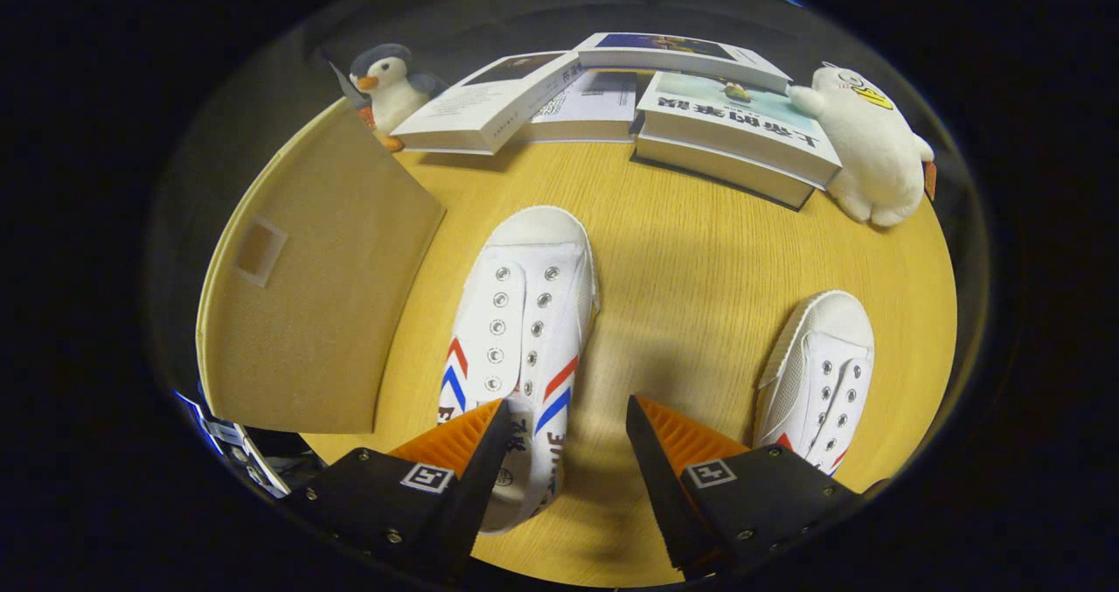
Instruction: Open the storage box then place both shoes into the box .Put the left shoe in first, then the right shoe, with the right side of both shoes facing outward in a uniform manner.
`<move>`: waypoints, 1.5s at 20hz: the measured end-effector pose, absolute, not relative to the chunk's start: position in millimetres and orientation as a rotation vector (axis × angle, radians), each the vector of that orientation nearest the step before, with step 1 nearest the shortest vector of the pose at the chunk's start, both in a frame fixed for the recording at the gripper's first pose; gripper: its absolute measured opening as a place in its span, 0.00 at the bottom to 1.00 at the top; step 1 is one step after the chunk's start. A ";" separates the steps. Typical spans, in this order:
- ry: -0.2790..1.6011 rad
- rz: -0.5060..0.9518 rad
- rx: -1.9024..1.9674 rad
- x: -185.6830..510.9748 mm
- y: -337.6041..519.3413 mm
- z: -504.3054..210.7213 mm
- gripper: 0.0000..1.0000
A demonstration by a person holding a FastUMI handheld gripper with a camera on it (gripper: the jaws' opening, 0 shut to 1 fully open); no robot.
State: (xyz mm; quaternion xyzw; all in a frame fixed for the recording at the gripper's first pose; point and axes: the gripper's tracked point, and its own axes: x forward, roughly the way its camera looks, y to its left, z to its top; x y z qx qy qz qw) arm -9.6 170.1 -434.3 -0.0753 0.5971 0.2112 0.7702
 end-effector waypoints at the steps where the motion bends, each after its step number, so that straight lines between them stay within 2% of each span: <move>1: 1.311 0.472 -0.140 -10.9 174.8 -436.0 0.78; 2: 1.323 0.483 -0.103 -12.1 180.6 -437.5 0.72; 3: 1.338 0.489 -0.078 -14.5 183.0 -437.5 0.53; 4: 1.346 0.494 -0.061 -16.4 186.4 -441.8 0.45; 5: 1.340 0.509 -0.062 -15.3 185.2 -436.6 0.29; 6: 1.341 0.512 -0.062 -13.0 181.8 -430.7 0.29; 7: 1.340 0.516 -0.058 -15.2 184.4 -435.7 0.20; 8: 1.343 0.508 -0.030 -14.1 183.1 -425.4 0.19; 10: 1.369 0.476 0.045 -15.8 185.4 -442.2 0.04; 17: 1.409 0.476 0.104 -22.5 181.9 -406.0 0.04; 21: 1.384 0.526 0.088 -26.6 190.3 -374.3 0.04; 30: 1.294 0.664 0.105 -25.9 244.3 -260.4 0.04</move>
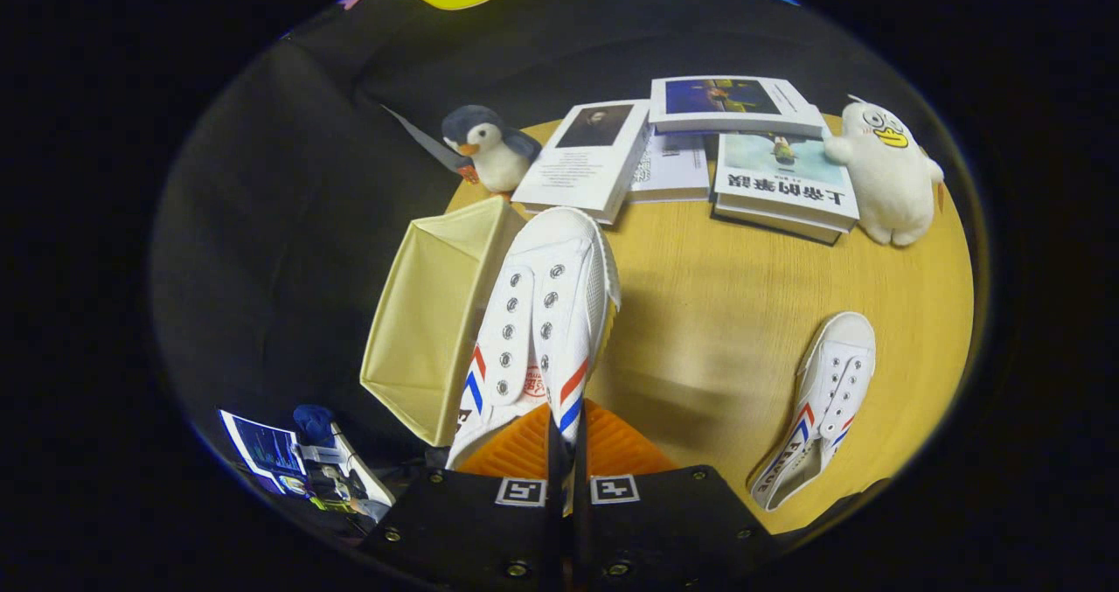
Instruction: Open the storage box then place both shoes into the box .Put the left shoe in first, then the right shoe, with the right side of both shoes facing outward in a uniform manner.
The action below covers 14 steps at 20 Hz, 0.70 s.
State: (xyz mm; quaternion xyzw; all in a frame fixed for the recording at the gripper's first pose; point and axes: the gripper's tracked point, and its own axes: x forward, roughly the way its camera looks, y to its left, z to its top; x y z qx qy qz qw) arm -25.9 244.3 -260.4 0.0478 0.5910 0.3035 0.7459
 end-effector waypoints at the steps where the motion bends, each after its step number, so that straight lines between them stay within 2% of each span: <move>1: 1.283 0.681 0.104 -26.1 253.9 -251.0 0.04; 6: 1.265 0.772 0.069 -29.0 300.1 -224.5 0.04; 14: 1.289 0.878 -0.042 -44.2 364.4 -236.4 0.04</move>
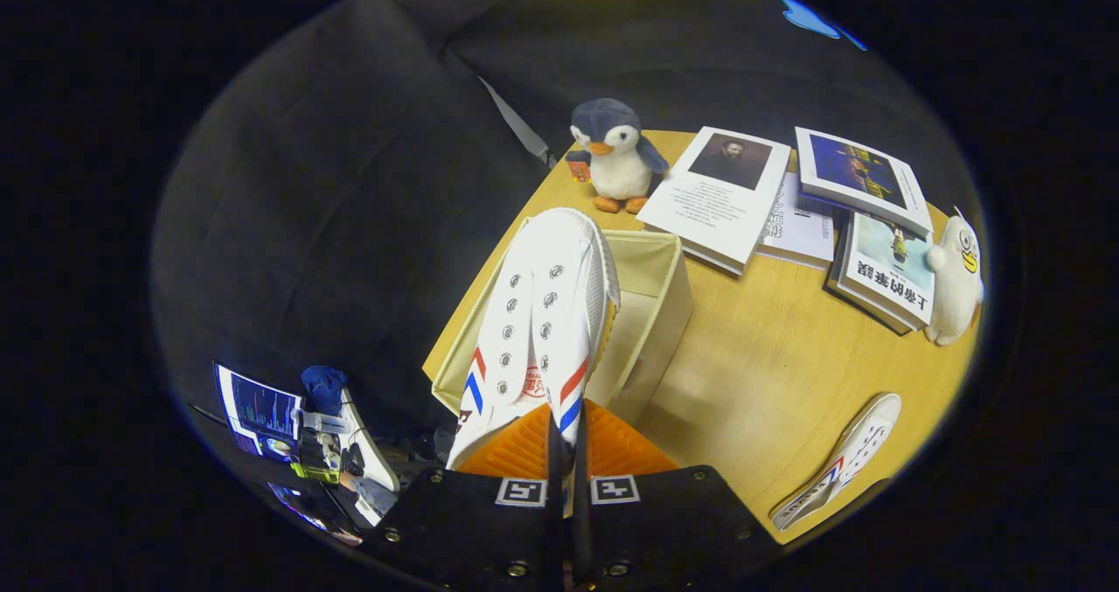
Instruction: Open the storage box then place both shoes into the box .Put the left shoe in first, then the right shoe, with the right side of both shoes facing outward in a uniform manner.
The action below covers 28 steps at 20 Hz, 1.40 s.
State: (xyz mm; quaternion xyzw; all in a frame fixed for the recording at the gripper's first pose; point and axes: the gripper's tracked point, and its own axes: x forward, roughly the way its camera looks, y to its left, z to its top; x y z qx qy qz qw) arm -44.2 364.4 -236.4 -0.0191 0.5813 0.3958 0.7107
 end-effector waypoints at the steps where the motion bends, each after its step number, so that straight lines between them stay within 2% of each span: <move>1: 1.296 0.884 -0.047 -45.6 371.3 -239.6 0.04; 15: 1.317 0.892 -0.161 -47.6 431.4 -279.0 0.05; 16: 1.304 0.899 -0.149 -46.9 436.5 -278.3 0.12; 18: 1.247 0.901 -0.113 -37.9 441.0 -263.5 0.43; 19: 1.213 0.894 -0.107 -31.9 440.3 -257.9 0.80; 20: 1.191 0.887 -0.104 -26.4 438.2 -251.8 0.87; 28: 1.138 0.839 -0.016 -13.4 388.1 -218.5 0.87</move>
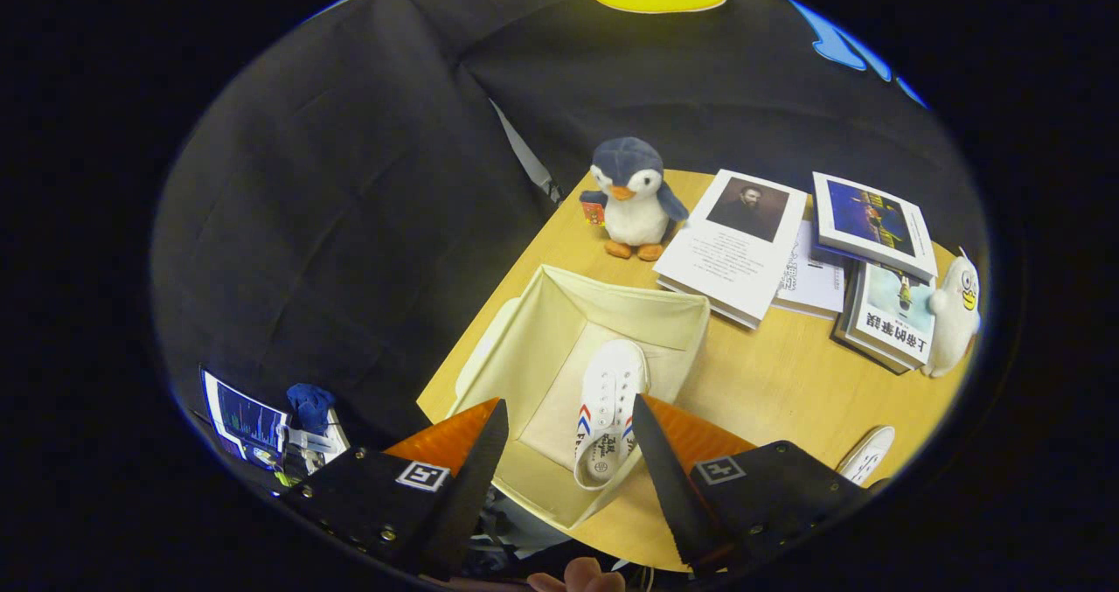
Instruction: Open the storage box then place both shoes into the box .Put the left shoe in first, then the right shoe, with the right side of both shoes facing outward in a uniform manner.
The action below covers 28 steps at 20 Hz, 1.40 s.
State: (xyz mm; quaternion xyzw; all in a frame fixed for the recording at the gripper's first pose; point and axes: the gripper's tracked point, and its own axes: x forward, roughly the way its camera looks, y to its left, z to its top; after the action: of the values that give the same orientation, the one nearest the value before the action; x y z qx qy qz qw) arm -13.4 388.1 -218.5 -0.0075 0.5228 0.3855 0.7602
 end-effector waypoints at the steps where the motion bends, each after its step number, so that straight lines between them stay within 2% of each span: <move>1: 1.127 0.846 0.009 -14.0 380.8 -213.3 0.87; 5: 1.077 0.827 0.061 -6.0 335.0 -197.9 0.87; 10: 1.035 0.705 0.087 14.8 257.7 -200.6 0.87; 19: 1.080 0.435 0.156 23.1 116.7 -234.7 0.87; 28: 1.176 0.216 0.191 1.9 18.2 -285.6 0.87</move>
State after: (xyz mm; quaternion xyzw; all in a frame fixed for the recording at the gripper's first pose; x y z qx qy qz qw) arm 1.9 18.2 -285.6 0.0897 0.5528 0.1017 0.8222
